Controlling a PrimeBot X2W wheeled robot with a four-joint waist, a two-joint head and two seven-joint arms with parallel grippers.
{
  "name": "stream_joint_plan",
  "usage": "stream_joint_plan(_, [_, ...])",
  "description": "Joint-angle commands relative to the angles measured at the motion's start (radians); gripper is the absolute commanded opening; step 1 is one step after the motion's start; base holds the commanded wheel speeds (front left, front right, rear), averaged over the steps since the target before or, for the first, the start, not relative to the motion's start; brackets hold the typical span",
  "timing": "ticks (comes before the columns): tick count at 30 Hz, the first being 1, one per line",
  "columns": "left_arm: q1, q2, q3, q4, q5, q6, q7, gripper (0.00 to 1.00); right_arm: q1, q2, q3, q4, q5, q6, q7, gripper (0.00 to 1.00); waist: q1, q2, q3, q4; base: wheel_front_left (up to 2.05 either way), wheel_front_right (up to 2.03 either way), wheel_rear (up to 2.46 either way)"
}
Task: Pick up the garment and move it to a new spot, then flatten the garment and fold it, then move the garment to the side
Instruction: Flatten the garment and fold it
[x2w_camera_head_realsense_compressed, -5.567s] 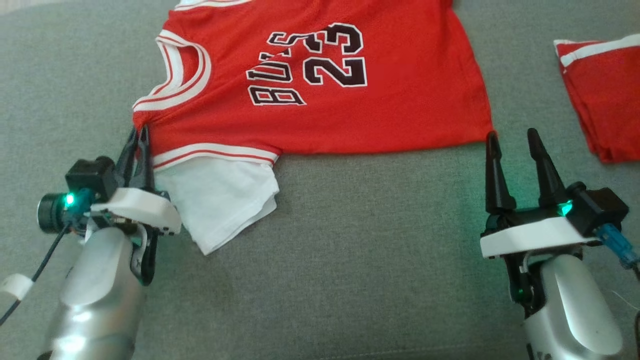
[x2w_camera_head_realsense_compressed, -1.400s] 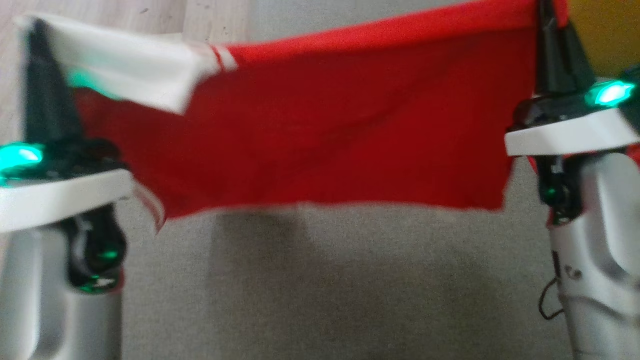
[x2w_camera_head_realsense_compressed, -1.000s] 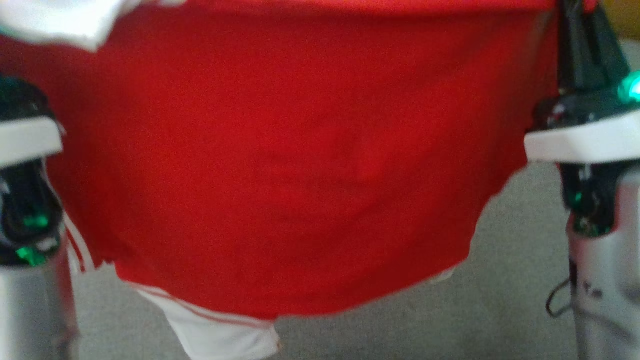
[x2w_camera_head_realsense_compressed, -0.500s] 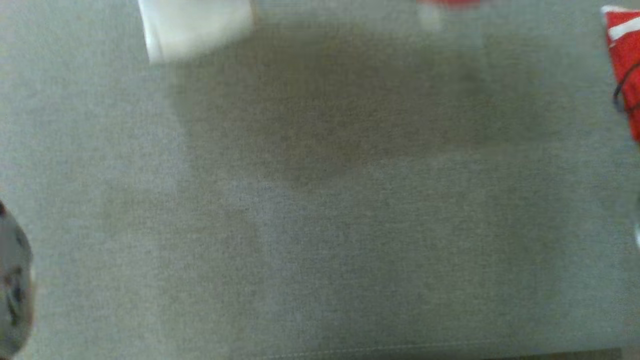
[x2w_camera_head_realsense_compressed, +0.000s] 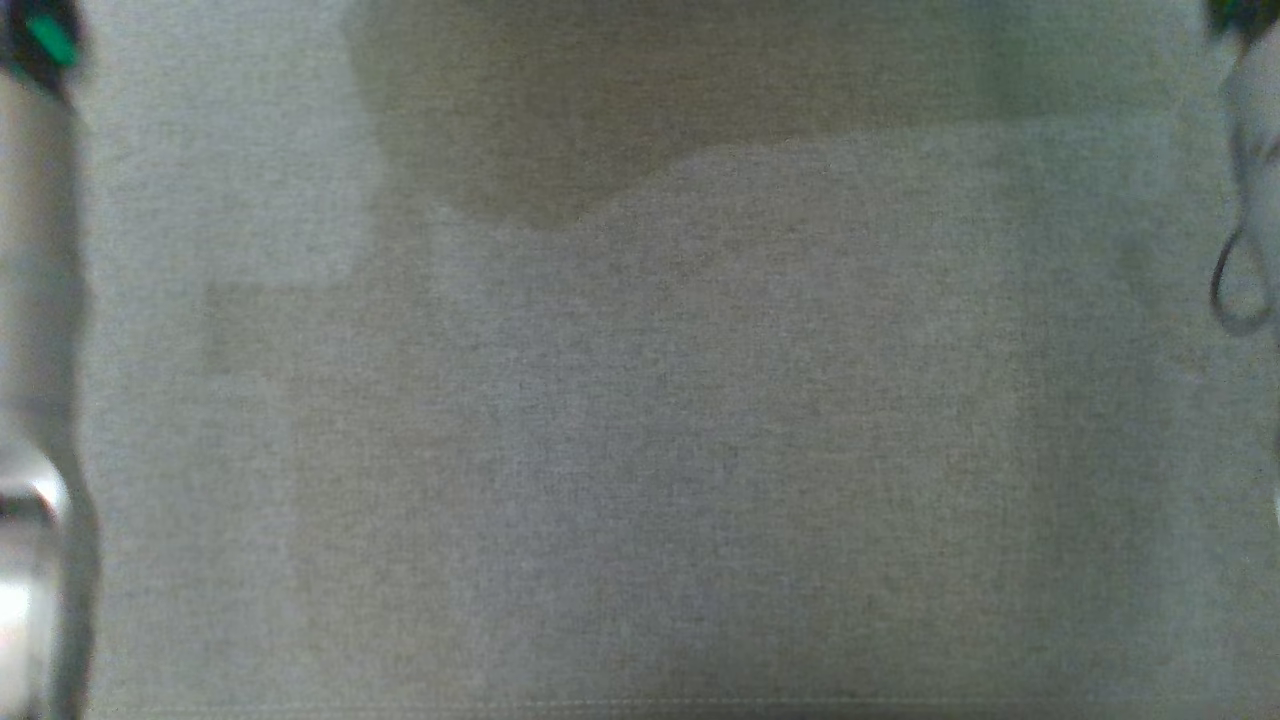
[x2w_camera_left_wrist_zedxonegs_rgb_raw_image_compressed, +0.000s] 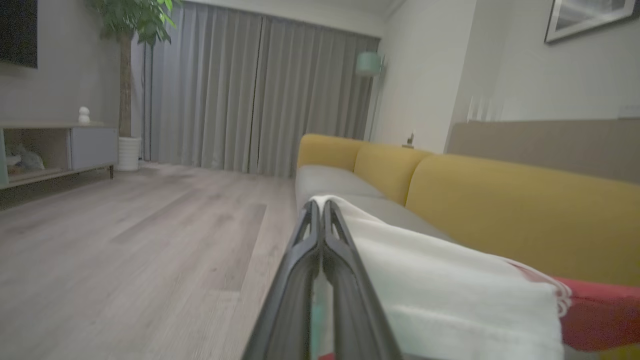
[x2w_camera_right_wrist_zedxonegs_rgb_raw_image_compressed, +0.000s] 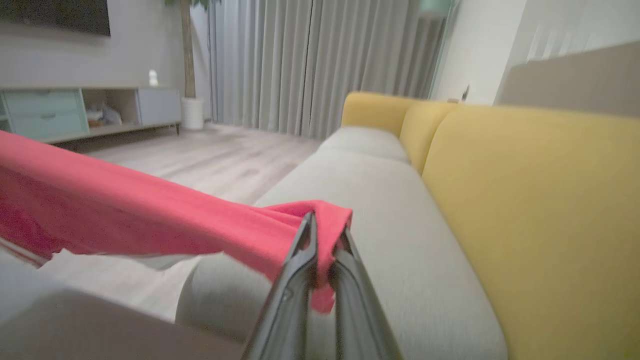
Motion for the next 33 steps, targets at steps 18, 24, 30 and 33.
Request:
stream_joint_plan(18, [0.635,0.288,-0.411,-0.286,-0.29,0.002,0.185,0.0,0.394,-0.178,0.474,-0.024,0.45,-0.001,0.338,0.0,0.0001,0.0,-0.241,0.017,0.0,0.0,0.0])
stream_joint_plan(24, [0.745,0.388,-0.475,-0.406,-0.333,0.002,0.256,0.0,0.473,-0.248,0.579,-0.121,0.594,-0.001,0.439,0.0,0.0001,0.0,-0.308,0.008,0.0,0.0,0.0])
stream_joint_plan(30, [0.856,0.441,-0.502,-0.529,-0.397,0.003,0.319,0.0,0.543,-0.316,0.659,-0.223,0.721,-0.001,0.542,0.0,0.0001,0.0,-0.354,0.001,0.0,0.0,0.0])
stream_joint_plan(33, [0.904,0.469,-0.506,-0.604,-0.418,0.02,0.341,0.0,0.581,-0.36,0.69,-0.289,0.782,-0.001,0.59,0.0,0.0001,0.0,-0.366,-0.003,0.0,0.0,0.0])
